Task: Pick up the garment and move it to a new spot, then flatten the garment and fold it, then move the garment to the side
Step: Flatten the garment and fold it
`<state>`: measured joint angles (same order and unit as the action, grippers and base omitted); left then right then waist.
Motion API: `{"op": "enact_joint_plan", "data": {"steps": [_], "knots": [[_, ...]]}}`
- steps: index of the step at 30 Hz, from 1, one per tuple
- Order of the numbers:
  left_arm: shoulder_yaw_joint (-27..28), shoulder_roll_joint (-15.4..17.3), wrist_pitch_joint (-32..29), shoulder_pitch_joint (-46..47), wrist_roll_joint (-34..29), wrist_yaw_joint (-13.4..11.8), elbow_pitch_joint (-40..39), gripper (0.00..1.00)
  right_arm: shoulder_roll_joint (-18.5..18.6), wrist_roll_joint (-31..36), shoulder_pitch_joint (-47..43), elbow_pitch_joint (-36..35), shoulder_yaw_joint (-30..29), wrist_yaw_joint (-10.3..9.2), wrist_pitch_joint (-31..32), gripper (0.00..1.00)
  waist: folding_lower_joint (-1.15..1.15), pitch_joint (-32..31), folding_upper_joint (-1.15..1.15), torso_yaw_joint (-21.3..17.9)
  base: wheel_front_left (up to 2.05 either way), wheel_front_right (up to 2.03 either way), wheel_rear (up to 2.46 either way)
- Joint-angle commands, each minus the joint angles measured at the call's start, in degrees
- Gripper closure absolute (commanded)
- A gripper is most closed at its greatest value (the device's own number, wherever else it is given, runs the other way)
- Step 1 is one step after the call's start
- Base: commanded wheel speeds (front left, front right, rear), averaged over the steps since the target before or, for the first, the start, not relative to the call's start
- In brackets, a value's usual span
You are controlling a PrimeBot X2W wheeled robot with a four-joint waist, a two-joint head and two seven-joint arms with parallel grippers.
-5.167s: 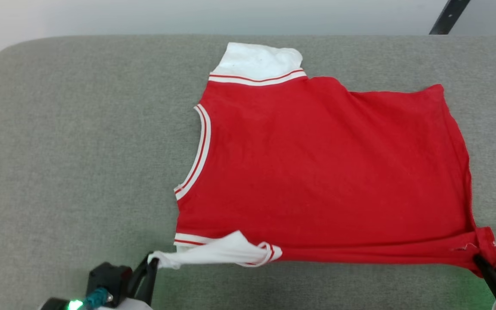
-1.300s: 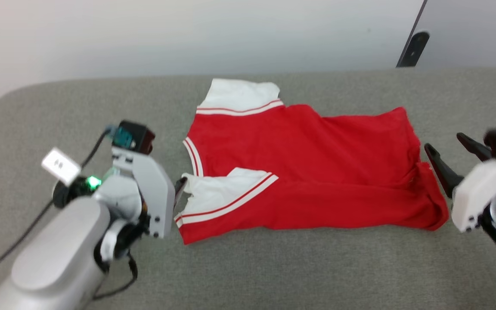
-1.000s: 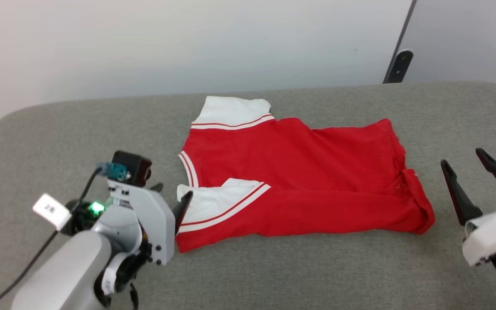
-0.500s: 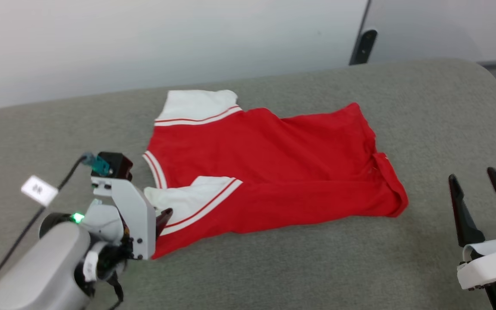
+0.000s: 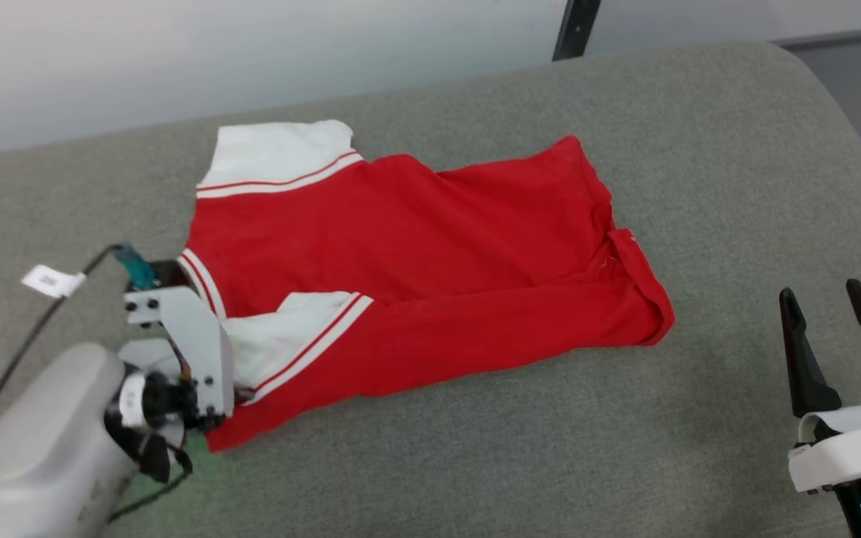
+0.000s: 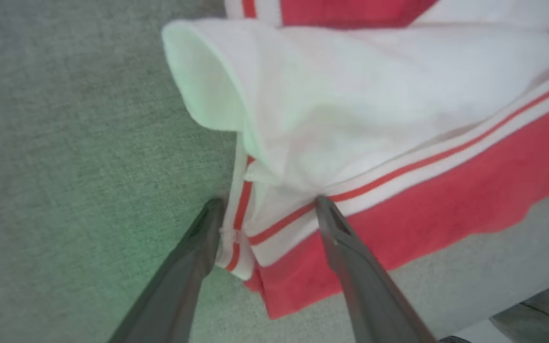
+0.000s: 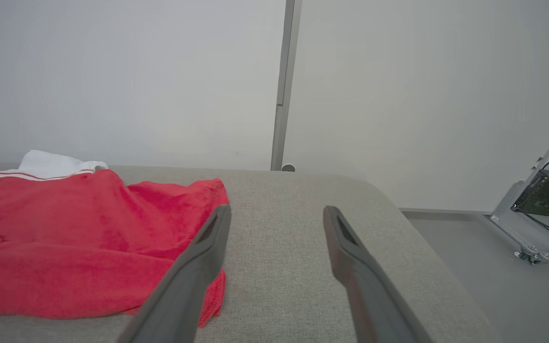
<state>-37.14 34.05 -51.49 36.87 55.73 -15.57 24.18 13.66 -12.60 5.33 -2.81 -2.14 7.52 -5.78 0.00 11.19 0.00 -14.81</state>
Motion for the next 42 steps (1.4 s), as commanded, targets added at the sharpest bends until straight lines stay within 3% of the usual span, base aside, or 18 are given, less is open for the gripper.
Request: {"op": "enact_joint_plan", "data": {"steps": [1,2,3,7,12,21,30,31,32,33,42], "knots": [[-0.34,-1.39,-0.44,-0.86,1.01,-0.5,2.12,0.0,0.12,-0.81,0.77,0.41,0.21,-0.07,0.34,0.0,0.0,1.44,0.0,-0.85,0.0,0.0,0.0],[-0.5,-1.9,-0.91,-0.91,1.24,-0.42,3.29,0.54,0.27,-1.25,1.27,0.75,0.6,-0.07,0.64,0.0,0.0,1.8,0.0,-0.9,0.0,0.0,0.0],[-0.74,-2.6,-1.29,-0.82,1.57,-0.42,4.24,1.0,0.71,-1.38,1.82,0.88,1.0,-0.07,0.9,0.0,0.0,2.18,0.0,-0.85,0.0,0.0,0.0],[-1.32,-4.83,-1.66,0.06,1.78,0.0,6.64,1.0,1.74,-2.97,3.84,1.84,2.46,-0.07,3.68,0.0,0.0,3.54,0.0,-0.26,0.0,0.0,0.0],[-1.97,-6.56,-0.46,2.82,0.93,1.5,8.31,1.0,4.36,-6.91,8.82,4.64,6.55,-0.06,11.65,0.0,0.0,5.21,0.0,1.5,0.0,0.0,0.0],[-3.22,-10.5,1.66,7.31,-0.29,4.2,11.28,1.0,10.28,-16.26,20.69,15.71,15.27,-0.06,37.28,0.0,0.0,7.39,0.0,5.93,0.0,0.0,0.0],[-3.69,-12.8,3.53,10.07,-0.46,6.31,15.49,1.0,9.95,-21.43,28.71,26.52,19.86,-0.06,53.61,0.0,0.0,8.72,0.0,8.81,0.0,0.0,0.0],[-3.66,-12.93,3.69,10.2,-0.4,6.46,15.95,1.0,9.55,-22.27,29.14,27.49,20.41,-0.04,55.12,0.2,0.0,8.77,0.0,8.95,0.0,0.0,0.0],[-3.69,-13.1,3.84,10.31,-0.4,6.71,16.37,1.0,9.47,-22.56,29.75,28.18,21.02,-0.02,56.02,0.92,0.0,8.81,0.0,9.09,0.0,0.0,0.0],[-3.74,-13.28,3.93,10.45,-0.43,6.9,16.83,1.0,9.76,-22.29,30.45,28.97,21.42,-0.02,56.66,1.0,0.0,8.79,0.0,9.25,0.0,0.0,0.0],[-3.22,-12.86,2.18,11.19,0.71,6.99,18.85,1.0,12.27,-23.99,33.15,31.93,21.37,-0.09,56.43,1.0,0.0,7.03,0.0,10.25,0.0,0.0,0.0]]}}
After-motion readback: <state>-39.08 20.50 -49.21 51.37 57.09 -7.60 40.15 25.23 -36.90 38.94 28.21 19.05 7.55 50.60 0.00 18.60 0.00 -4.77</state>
